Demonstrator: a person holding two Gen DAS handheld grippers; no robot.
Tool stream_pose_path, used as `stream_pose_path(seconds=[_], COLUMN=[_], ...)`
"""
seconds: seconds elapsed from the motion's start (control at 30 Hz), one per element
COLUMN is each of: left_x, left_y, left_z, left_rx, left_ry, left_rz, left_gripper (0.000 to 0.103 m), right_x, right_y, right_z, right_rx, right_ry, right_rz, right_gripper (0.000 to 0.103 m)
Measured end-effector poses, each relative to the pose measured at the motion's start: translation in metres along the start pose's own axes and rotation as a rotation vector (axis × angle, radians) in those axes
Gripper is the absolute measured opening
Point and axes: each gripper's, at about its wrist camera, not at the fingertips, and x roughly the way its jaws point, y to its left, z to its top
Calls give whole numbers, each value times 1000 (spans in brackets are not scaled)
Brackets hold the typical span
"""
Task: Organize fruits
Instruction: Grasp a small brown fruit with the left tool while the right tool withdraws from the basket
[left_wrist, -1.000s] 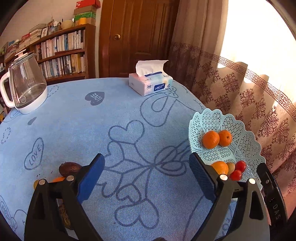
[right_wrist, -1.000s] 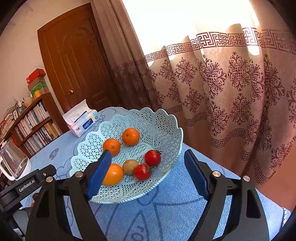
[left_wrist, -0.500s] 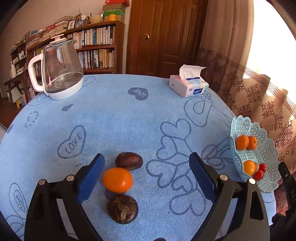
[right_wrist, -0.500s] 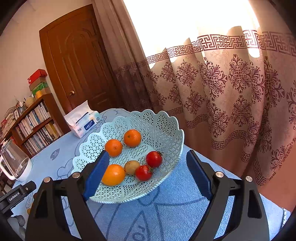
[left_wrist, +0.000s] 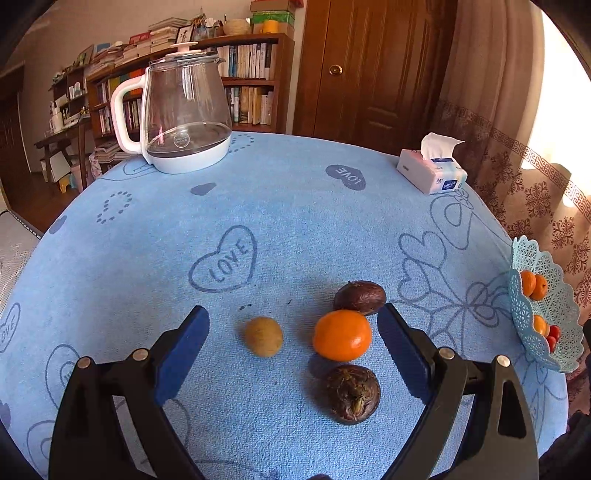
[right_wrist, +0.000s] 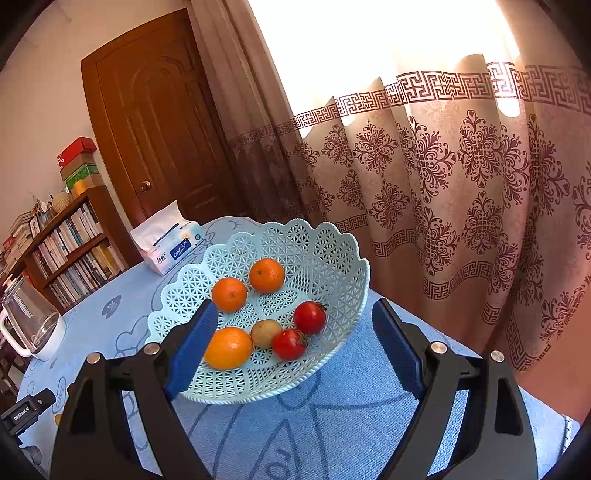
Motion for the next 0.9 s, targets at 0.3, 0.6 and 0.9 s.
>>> stream_pose_path(seconds=[0.3,0.6,0.9], left_x=[11,22,31], left_y=[28,36,32], left_z=[-15,-20,-17], left_rx=[-30,-42,-24], left_ry=[37,74,112], left_rz=[49,38,14], left_gripper=[92,82,52], right_x=[-7,-23,-16], right_y=[5,38,46], right_z=[0,-10,-14], right_rx=[-19,-183,-220], right_ry=[-31,-88,-42], right_rz=[8,89,119], right_gripper=[87,91,92])
